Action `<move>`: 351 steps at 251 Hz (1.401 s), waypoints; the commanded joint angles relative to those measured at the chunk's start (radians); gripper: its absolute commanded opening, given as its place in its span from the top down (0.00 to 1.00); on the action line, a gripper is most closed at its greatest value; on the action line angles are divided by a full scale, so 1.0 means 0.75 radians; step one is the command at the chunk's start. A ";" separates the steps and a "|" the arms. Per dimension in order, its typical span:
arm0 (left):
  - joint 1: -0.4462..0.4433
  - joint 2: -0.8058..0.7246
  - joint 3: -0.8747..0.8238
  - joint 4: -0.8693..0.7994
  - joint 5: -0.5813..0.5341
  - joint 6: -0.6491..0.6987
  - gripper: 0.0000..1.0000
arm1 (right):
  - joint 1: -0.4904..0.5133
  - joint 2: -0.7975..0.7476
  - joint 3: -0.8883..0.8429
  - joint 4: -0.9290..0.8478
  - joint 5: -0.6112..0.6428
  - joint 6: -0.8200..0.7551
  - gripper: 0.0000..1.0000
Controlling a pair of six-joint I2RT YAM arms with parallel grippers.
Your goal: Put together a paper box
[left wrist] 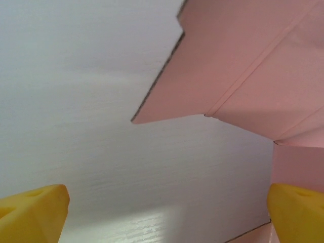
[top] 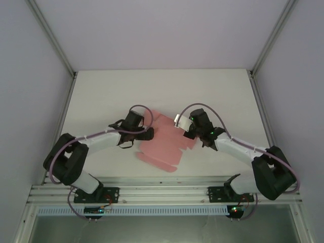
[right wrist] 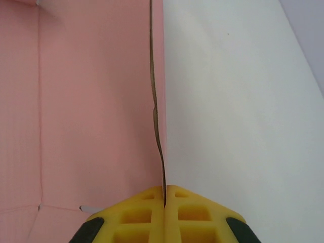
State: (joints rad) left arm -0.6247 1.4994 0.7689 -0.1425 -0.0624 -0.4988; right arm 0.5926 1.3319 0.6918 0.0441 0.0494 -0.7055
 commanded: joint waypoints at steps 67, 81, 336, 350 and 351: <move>0.268 -0.455 -0.118 -0.189 -0.065 -0.007 0.00 | 0.191 0.083 0.016 0.261 0.418 -0.312 1.00; 0.342 -0.484 -0.132 -0.189 -0.057 -0.018 0.00 | 0.216 0.093 0.005 0.321 0.454 -0.349 1.00; 0.460 0.104 -0.093 0.612 0.808 0.311 0.05 | 0.325 0.151 -0.115 0.605 0.565 -0.463 1.00; 0.437 0.072 -0.123 0.611 0.794 0.328 0.05 | 0.327 0.149 -0.117 0.612 0.569 -0.462 1.00; 0.435 0.070 -0.126 0.611 0.794 0.329 0.05 | 0.327 0.149 -0.118 0.614 0.570 -0.462 1.00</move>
State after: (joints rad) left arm -0.2695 1.6188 0.7242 0.2638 0.4923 -0.3058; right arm 0.8303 1.4315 0.6102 0.4789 0.4500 -1.0702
